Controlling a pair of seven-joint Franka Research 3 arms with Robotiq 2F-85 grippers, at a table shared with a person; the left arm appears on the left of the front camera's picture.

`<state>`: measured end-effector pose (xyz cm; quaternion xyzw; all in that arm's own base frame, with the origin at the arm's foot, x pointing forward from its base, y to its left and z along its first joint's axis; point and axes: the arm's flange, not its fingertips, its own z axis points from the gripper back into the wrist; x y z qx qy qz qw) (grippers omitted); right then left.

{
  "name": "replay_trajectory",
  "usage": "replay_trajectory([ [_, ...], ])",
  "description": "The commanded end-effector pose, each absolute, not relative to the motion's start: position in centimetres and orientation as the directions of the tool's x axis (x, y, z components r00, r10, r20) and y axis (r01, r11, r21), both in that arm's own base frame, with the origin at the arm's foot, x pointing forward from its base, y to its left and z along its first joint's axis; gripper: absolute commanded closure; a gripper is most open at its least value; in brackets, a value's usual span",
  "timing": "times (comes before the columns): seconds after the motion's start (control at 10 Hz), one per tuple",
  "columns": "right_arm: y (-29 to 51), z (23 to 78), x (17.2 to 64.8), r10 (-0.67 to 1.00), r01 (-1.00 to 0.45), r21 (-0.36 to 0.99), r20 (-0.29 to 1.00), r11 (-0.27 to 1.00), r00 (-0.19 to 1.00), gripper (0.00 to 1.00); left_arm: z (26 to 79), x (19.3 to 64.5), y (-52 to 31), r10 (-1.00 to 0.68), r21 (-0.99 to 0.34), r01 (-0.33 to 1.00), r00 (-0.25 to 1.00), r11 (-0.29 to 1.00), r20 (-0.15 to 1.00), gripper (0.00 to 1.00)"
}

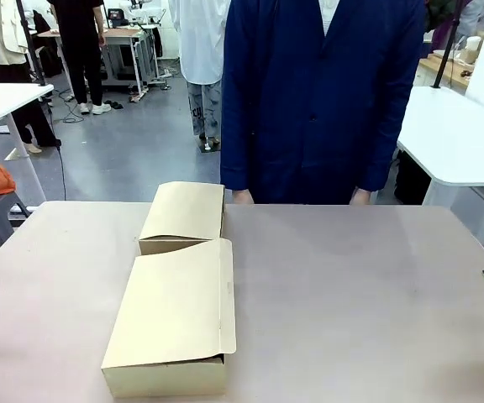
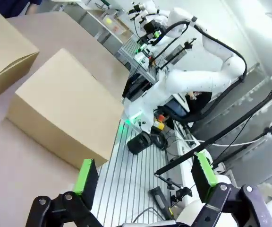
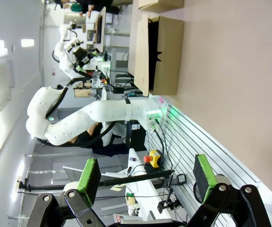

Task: Place items inside the box.
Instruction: Close the lid of the Mailer Box closest to the robot.

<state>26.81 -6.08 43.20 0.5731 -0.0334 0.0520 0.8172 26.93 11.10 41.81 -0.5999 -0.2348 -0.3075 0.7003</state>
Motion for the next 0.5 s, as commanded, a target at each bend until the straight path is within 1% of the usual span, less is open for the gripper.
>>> replay_trajectory([
  [0.0,-6.08,43.75,26.90,0.041,-0.123,0.937,0.116,0.327,0.992,0.00,41.87,26.85,11.06,-0.147,-0.673,0.733,0.680,0.100,0.718,0.00],
  [0.4,-6.08,43.75,26.90,0.041,-0.123,0.937,0.116,0.327,0.992,0.00,41.87,26.85,11.06,-0.147,-0.673,0.733,0.680,0.100,0.718,0.00],
])
